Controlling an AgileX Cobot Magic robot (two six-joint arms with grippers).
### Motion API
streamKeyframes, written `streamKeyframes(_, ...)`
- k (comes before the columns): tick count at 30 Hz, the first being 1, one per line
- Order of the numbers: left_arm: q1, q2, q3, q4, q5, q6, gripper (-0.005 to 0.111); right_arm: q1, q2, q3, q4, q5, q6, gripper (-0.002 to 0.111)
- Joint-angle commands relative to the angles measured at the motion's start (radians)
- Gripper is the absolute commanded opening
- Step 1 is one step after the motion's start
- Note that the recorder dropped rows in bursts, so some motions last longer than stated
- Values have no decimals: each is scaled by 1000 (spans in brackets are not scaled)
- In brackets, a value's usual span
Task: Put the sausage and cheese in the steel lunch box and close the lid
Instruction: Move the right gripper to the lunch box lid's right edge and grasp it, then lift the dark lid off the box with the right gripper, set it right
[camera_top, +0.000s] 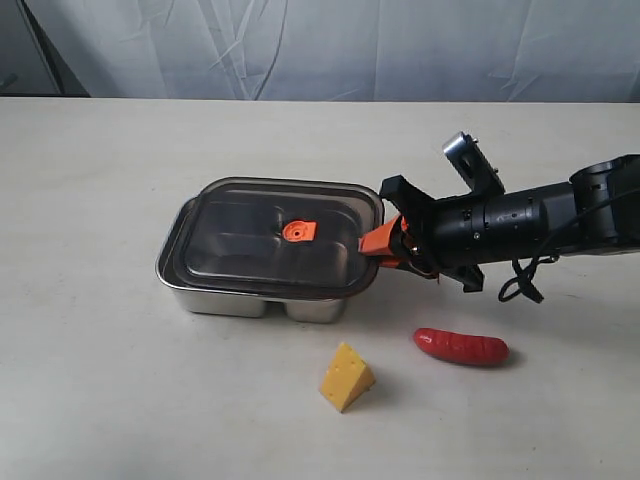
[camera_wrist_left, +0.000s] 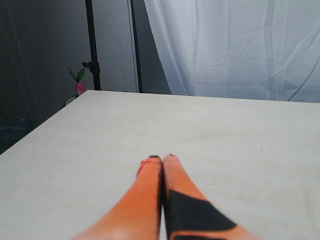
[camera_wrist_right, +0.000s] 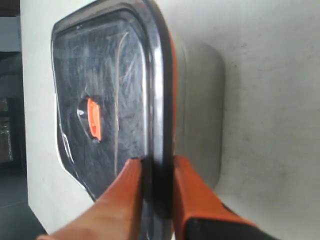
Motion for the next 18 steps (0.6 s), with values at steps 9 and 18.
streamKeyframes(9,-7,-6,3,0,-6,0,0,0,-80,-6,6,92,-80,-1)
streamKeyframes(18,-7,-6,3,0,-6,0,0,-2,-247,-6,6,93,-106,-1)
